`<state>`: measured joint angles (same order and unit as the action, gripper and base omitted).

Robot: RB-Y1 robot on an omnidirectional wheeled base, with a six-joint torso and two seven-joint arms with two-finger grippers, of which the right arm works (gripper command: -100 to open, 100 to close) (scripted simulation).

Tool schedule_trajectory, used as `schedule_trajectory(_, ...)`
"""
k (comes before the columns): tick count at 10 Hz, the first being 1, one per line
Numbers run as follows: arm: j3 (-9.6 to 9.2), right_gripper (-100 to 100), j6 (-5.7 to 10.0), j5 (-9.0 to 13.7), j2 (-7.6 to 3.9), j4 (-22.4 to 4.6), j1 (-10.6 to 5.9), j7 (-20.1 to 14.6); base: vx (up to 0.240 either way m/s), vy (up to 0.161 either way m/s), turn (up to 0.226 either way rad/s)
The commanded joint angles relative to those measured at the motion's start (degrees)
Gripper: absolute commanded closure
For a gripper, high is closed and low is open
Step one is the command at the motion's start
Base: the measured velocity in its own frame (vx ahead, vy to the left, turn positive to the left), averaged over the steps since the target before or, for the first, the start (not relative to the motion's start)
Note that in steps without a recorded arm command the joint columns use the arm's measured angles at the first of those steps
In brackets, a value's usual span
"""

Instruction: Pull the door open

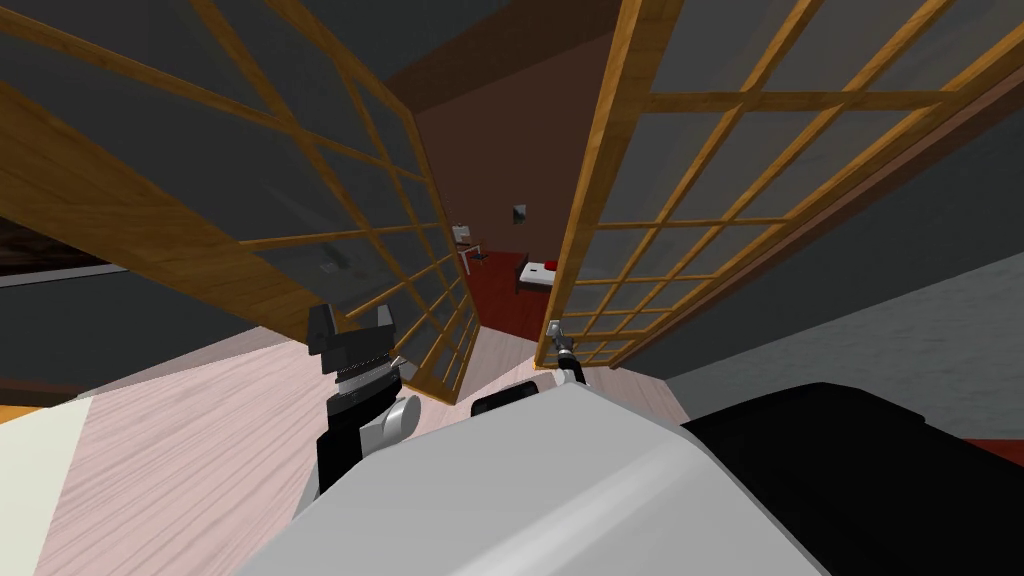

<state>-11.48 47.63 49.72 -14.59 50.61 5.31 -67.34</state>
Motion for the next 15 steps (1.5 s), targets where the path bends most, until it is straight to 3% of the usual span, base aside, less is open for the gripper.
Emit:
schedule_trajectory(1,-1.64,-100,0.82,-0.7,0.48,0.4,-0.09,-0.9,-0.088,-0.019,0.052)
schedule_trajectory(7,-3.82,-100,3.17,-1.7,-0.01,0.6,0.89,-3.0,-0.081,-0.023,0.058)
schedule_trajectory(8,-2.51,-100,2.58,-1.0,-0.77,1.3,1.78,-2.2,-0.025,-0.027,-0.044)
schedule_trajectory(9,-1.32,-100,0.88,-0.2,-1.2,1.4,1.26,-2.4,0.053,0.018,-0.077)
schedule_trajectory(10,-1.43,-100,1.74,-0.3,-1.34,1.0,2.11,-2.2,0.031,-0.002,-0.078)
schedule_trajectory(11,-1.43,100,1.74,-0.3,-1.34,1.0,2.11,-2.2,-0.012,-0.019,0.036)
schedule_trajectory(15,-1.43,100,1.74,-0.3,-1.34,1.0,2.11,-2.2,-0.005,0.006,0.009)
